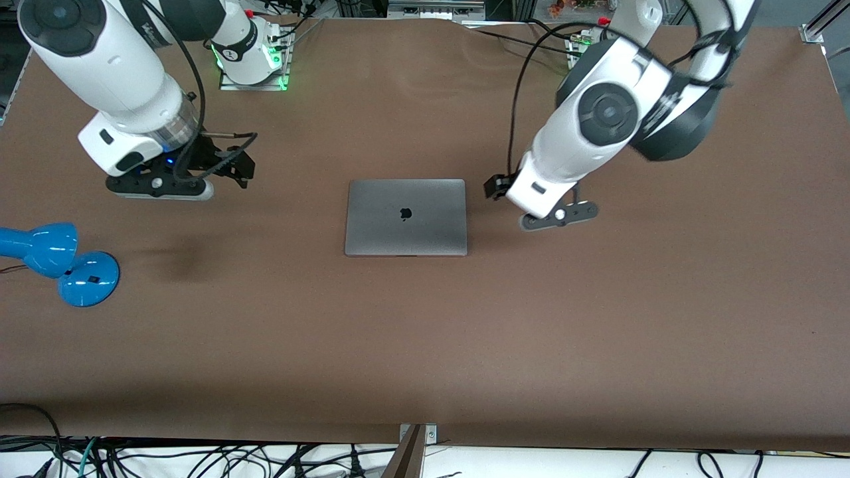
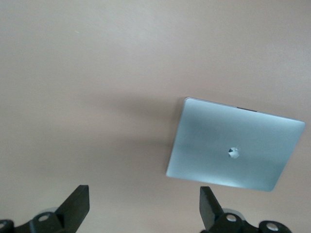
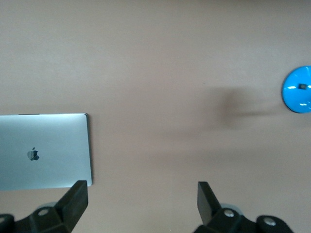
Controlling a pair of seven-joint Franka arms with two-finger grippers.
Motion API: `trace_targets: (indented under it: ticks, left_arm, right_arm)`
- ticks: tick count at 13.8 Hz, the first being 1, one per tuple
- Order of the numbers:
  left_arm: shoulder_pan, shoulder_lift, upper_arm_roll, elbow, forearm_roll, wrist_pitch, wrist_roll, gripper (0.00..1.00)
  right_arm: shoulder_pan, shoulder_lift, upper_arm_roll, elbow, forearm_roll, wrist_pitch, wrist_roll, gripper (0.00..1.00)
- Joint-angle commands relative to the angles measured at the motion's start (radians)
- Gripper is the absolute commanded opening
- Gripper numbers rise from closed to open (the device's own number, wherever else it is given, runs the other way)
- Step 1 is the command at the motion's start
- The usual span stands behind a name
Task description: Close laptop with both arms from behind
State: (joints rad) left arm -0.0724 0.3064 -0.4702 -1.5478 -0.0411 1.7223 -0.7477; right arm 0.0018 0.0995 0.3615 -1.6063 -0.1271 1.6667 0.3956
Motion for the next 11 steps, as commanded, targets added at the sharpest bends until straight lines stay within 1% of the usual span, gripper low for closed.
trace_targets:
  ticks: [1, 2, 4, 5, 6, 7, 8, 9, 10, 11]
  left_arm:
    - [0.09, -0.159, -0.005, -0.132, -0.033, -0.019, 0.114, 1.0]
    - [0.114, -0.202, -0.005, -0.155, -0.033, -0.038, 0.135, 1.0]
    - [0.132, -0.262, -0.005, -0.164, -0.036, -0.111, 0.163, 1.0]
    - [0.147, -0.283, -0.004, -0.164, -0.036, -0.14, 0.18, 1.0]
    - [0.181, -0.302, -0.004, -0.167, -0.036, -0.159, 0.239, 1.0]
    - [0.207, -0.319, -0.002, -0.172, -0.036, -0.17, 0.328, 1.0]
    - [0.235, -0.341, 0.007, -0.184, -0.036, -0.179, 0.388, 1.0]
    - [0.255, -0.361, 0.027, -0.186, -0.036, -0.202, 0.451, 1.0]
    - [0.244, -0.38, 0.08, -0.189, -0.036, -0.228, 0.52, 1.0]
    - [0.208, -0.392, 0.15, -0.192, -0.036, -0.254, 0.575, 1.0]
  right_arm:
    - [-0.005, -0.044, -0.031, -0.021, 0.001, -0.042, 0.002, 1.0]
    - [-0.008, -0.059, -0.042, -0.023, 0.001, -0.044, -0.003, 1.0]
    - [-0.023, -0.072, -0.052, -0.021, 0.02, -0.082, -0.02, 1.0]
    - [-0.035, -0.081, -0.065, -0.021, 0.068, -0.096, -0.029, 1.0]
    - [-0.039, -0.083, -0.097, -0.021, 0.122, -0.099, -0.046, 1.0]
    - [-0.039, -0.089, -0.12, -0.021, 0.135, -0.099, -0.061, 1.0]
    - [-0.042, -0.093, -0.128, -0.023, 0.136, -0.104, -0.075, 1.0]
    - [-0.045, -0.096, -0.148, -0.023, 0.136, -0.113, -0.098, 1.0]
    - [-0.045, -0.098, -0.168, -0.023, 0.136, -0.123, -0.125, 1.0]
    - [-0.045, -0.103, -0.176, -0.023, 0.136, -0.13, -0.142, 1.0]
